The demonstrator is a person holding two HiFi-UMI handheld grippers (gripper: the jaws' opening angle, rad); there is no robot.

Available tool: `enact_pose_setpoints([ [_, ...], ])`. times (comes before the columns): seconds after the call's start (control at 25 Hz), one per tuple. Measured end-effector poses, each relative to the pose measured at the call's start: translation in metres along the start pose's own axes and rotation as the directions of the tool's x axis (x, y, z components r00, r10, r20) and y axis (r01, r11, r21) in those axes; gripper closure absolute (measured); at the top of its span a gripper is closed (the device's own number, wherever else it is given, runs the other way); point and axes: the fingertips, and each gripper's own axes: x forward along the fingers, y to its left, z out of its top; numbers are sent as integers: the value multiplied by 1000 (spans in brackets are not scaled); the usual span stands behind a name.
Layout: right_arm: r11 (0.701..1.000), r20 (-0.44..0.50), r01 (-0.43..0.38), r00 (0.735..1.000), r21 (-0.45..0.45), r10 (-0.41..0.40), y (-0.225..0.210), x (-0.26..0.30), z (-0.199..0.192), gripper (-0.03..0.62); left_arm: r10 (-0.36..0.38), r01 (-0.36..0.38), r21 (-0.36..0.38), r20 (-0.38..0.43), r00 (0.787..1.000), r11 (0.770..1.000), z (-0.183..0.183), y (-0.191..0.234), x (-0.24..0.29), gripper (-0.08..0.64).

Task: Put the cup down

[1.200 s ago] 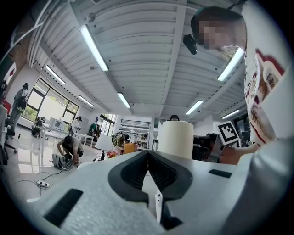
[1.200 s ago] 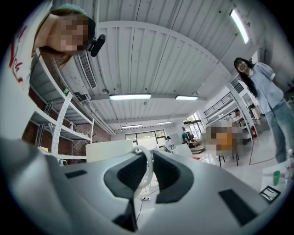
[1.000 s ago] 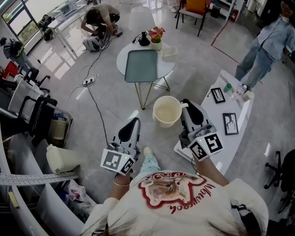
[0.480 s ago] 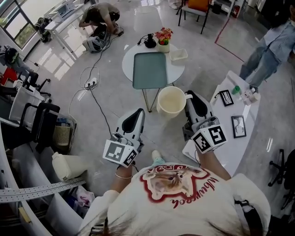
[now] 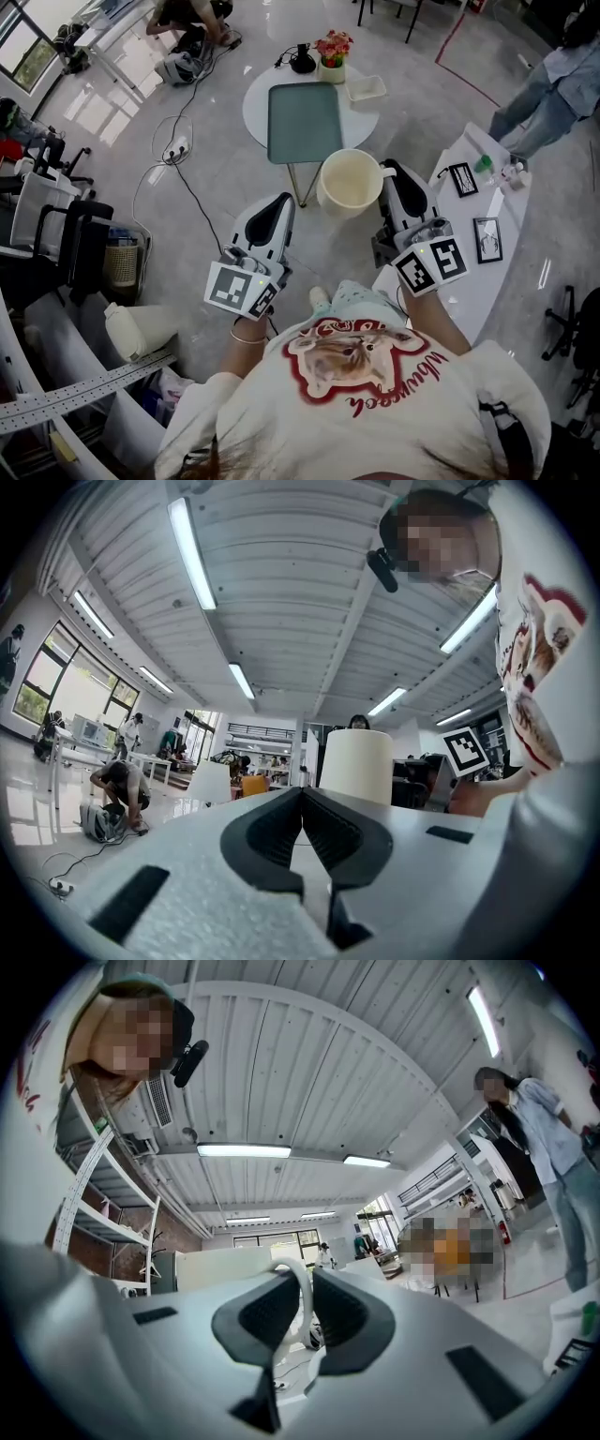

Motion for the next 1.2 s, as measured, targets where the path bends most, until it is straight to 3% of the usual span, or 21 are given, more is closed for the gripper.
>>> enact_pose_setpoints([
  [0.44,1000,-6,-2,1000,9,3,-25,37,-6,535,-1,1,-14,-2,1000,1000,-11,26,37,545],
  [1.2,998,8,-58,998,25,58,-116,205,-24,535,46,-47,31,36,998,998,-9,158,179,545],
])
